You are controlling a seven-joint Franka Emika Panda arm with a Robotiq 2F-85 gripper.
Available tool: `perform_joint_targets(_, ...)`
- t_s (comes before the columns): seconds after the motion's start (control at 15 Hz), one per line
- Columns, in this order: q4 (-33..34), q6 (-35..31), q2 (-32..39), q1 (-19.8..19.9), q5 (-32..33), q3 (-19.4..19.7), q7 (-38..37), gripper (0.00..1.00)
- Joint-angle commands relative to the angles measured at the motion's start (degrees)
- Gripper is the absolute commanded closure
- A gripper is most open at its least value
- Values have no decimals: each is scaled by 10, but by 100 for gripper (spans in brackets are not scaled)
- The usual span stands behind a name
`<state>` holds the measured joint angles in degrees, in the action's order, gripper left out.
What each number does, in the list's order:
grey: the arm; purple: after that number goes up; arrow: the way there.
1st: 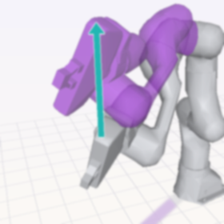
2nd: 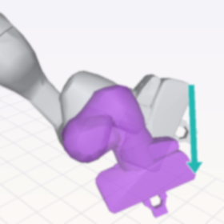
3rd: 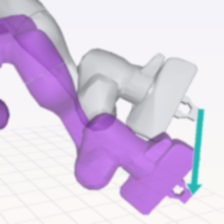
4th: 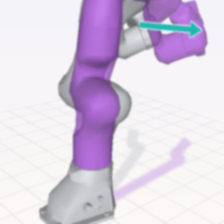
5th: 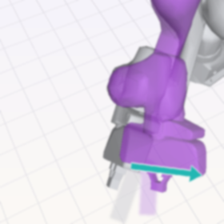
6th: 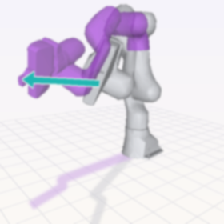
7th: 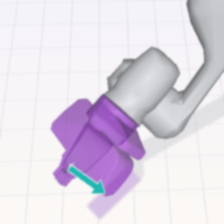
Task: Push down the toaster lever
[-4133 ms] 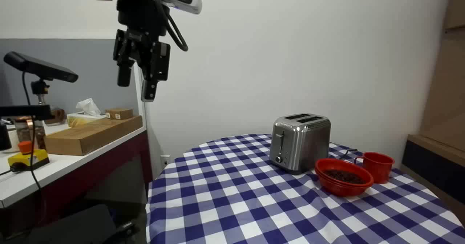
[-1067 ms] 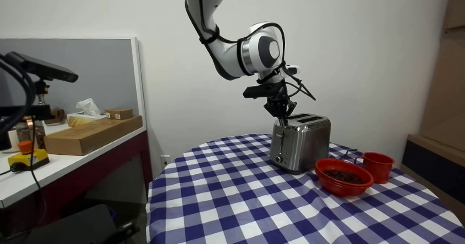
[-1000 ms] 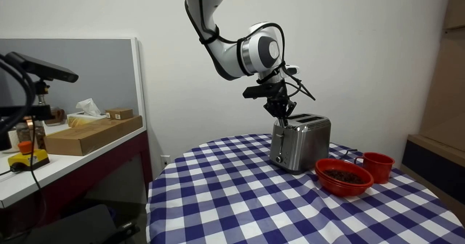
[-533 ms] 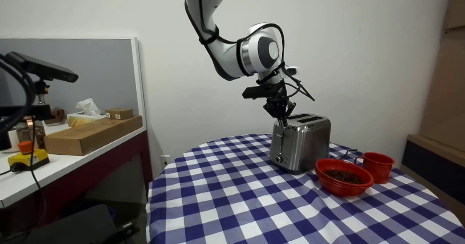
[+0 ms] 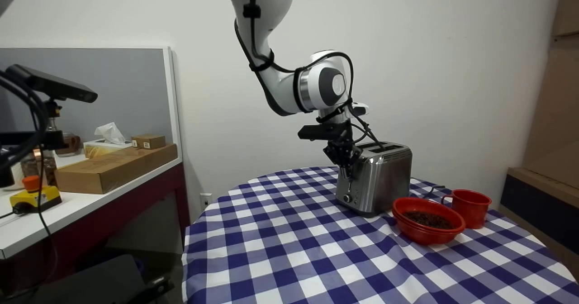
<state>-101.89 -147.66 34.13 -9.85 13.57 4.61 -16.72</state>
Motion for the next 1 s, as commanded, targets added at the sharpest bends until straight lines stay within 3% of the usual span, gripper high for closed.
perform_joint_targets(0.0,13,-31,30,-8,6,14,-5,100)
perform_joint_targets(0.33,13,-95,70,-26,22,31,-8,100)
perform_joint_targets(0.67,7,-107,76,-41,21,37,-3,100)
perform_joint_targets(0.73,2,-93,66,-35,8,28,1,90)
perform_joint_targets(0.8,-1,-84,59,-26,-2,16,12,73)
perform_joint_targets(0.93,-15,-70,35,-2,-39,-17,33,60)
